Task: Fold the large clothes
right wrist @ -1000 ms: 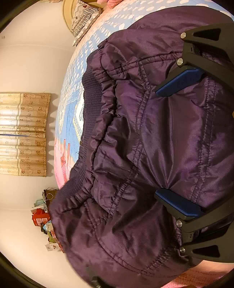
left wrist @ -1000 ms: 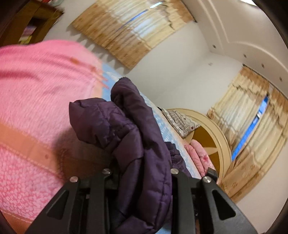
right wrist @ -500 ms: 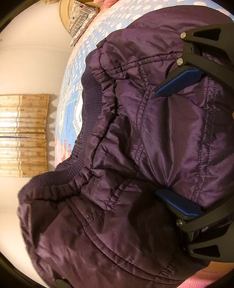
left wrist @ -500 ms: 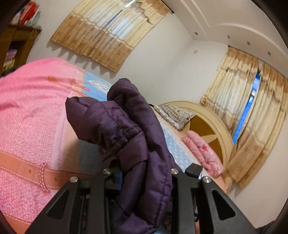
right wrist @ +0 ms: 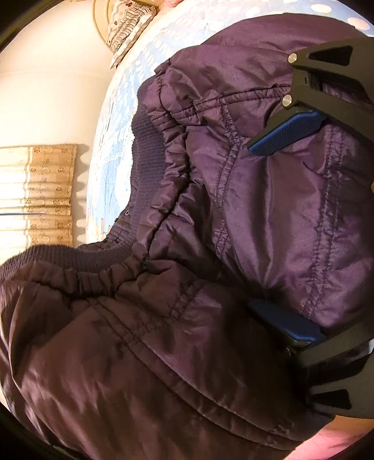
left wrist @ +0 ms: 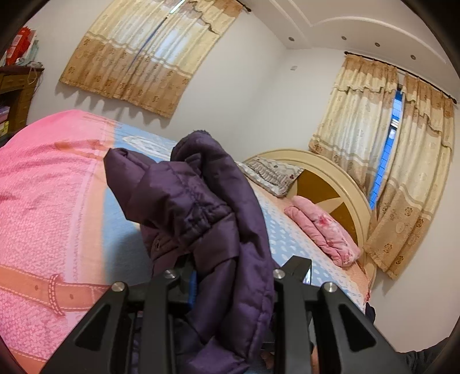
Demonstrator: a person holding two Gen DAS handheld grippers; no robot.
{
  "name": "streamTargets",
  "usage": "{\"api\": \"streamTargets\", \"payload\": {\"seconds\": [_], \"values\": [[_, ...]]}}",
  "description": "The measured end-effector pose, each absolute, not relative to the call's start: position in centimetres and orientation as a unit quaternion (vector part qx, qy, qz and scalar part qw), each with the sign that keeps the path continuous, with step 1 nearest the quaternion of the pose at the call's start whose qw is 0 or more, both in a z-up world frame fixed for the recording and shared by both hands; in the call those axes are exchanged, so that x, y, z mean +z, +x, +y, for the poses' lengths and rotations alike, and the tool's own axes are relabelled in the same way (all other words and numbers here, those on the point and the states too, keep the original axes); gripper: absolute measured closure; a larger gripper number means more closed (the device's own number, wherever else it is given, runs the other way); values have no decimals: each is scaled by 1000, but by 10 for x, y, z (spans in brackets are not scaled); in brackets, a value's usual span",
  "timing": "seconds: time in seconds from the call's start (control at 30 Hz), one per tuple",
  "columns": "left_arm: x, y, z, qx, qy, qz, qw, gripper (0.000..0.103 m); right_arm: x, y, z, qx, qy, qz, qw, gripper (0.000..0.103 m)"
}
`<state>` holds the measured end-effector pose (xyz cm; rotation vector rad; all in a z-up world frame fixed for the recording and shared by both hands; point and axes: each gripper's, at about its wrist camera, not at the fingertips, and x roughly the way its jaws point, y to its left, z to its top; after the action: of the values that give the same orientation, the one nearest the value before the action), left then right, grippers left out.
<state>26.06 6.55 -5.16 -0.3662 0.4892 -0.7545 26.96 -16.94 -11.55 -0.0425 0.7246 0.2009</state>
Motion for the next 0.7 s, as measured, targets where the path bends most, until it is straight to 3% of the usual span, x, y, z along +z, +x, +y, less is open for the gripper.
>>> {"api": "streamTargets", "payload": {"seconds": [0.27,0.5,0.7], "values": [[-40,251,39,-376,-128,228,889,76,-76,224,-233,64,55,293,952,4],[-33,247,8,-392,-110,227,885,76,-90,225,-289,28,142,309,940,4],[-30,236,-40,-372,-36,223,900,76,-95,210,-324,18,217,283,934,4]]}}
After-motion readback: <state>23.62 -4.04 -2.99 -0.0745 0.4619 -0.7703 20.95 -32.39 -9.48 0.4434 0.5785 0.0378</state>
